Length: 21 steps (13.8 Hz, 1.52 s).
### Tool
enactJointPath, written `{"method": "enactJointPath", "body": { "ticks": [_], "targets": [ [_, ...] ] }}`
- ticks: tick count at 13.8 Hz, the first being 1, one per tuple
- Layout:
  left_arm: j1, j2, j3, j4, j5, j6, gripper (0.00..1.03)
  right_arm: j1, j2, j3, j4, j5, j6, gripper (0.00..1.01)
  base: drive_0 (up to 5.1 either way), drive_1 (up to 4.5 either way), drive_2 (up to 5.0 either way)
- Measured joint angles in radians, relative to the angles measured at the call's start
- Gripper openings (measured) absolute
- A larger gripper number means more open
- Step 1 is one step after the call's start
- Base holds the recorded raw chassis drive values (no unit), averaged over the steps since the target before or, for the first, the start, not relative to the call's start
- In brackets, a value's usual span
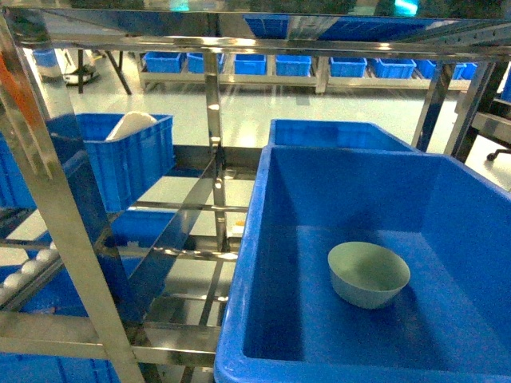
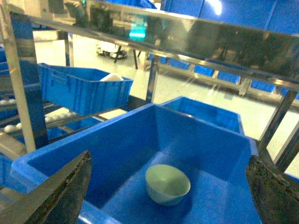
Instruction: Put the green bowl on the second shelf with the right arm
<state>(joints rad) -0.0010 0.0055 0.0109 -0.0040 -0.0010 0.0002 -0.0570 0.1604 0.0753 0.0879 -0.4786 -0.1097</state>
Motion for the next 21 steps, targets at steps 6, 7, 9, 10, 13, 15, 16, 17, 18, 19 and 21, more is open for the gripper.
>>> {"method": "enactJointPath", "body": {
  "ticks": [6, 7, 9, 10, 13, 15, 16, 17, 18, 19, 21],
  "targets": [
    [0.000, 0.000, 0.000, 0.000, 0.001, 0.000, 0.98, 0.061, -0.101, -0.004, -0.098, 0.389, 0.070, 0.73, 0.0, 0.00, 0.0],
    [0.000, 0.000, 0.000, -0.001, 0.000, 0.000, 0.98, 0.056, -0.105, -0.010, -0.097, 0.475, 0.088, 0.55, 0.0, 0.00, 0.0],
    [0.000, 0.000, 0.000, 0.000, 0.000, 0.000, 0.98, 0.057, -0.118, -0.027, -0.095, 0.475, 0.094, 0.16, 0.0, 0.00, 0.0],
    [0.000, 0.000, 0.000, 0.000, 0.000, 0.000, 0.98, 0.057, -0.147, -0.052, -0.087, 0.477, 0.094, 0.01, 0.0, 0.00, 0.0],
    [0.000, 0.000, 0.000, 0.000, 0.000, 0.000, 0.98, 0.057, -0.156, -0.061, -0.094, 0.478, 0.095, 0.02, 0.0, 0.00, 0.0],
    [0.000, 0.000, 0.000, 0.000, 0.000, 0.000, 0.98, 0.057, -0.156, -0.061, -0.093, 0.478, 0.095, 0.02, 0.0, 0.00, 0.0],
    [0.000, 0.000, 0.000, 0.000, 0.000, 0.000, 0.98, 0.057, -0.156, -0.061, -0.093, 0.478, 0.095, 0.02, 0.0, 0.00, 0.0],
    [0.000, 0.000, 0.000, 0.000, 0.000, 0.000, 0.98, 0.057, -0.156, -0.061, -0.093, 0.478, 0.095, 0.12, 0.0, 0.00, 0.0],
    [0.000, 0.000, 0.000, 0.000, 0.000, 0.000, 0.98, 0.057, -0.156, -0.061, -0.093, 0.478, 0.095, 0.24, 0.0, 0.00, 0.0],
    [0.000, 0.000, 0.000, 0.000, 0.000, 0.000, 0.98, 0.057, -0.156, -0.061, -0.093, 0.478, 0.095, 0.35, 0.0, 0.00, 0.0],
    [0.000, 0.000, 0.000, 0.000, 0.000, 0.000, 0.98, 0.057, -0.156, -0.061, -0.093, 0.478, 0.095, 0.61, 0.0, 0.00, 0.0]
  ]
}}
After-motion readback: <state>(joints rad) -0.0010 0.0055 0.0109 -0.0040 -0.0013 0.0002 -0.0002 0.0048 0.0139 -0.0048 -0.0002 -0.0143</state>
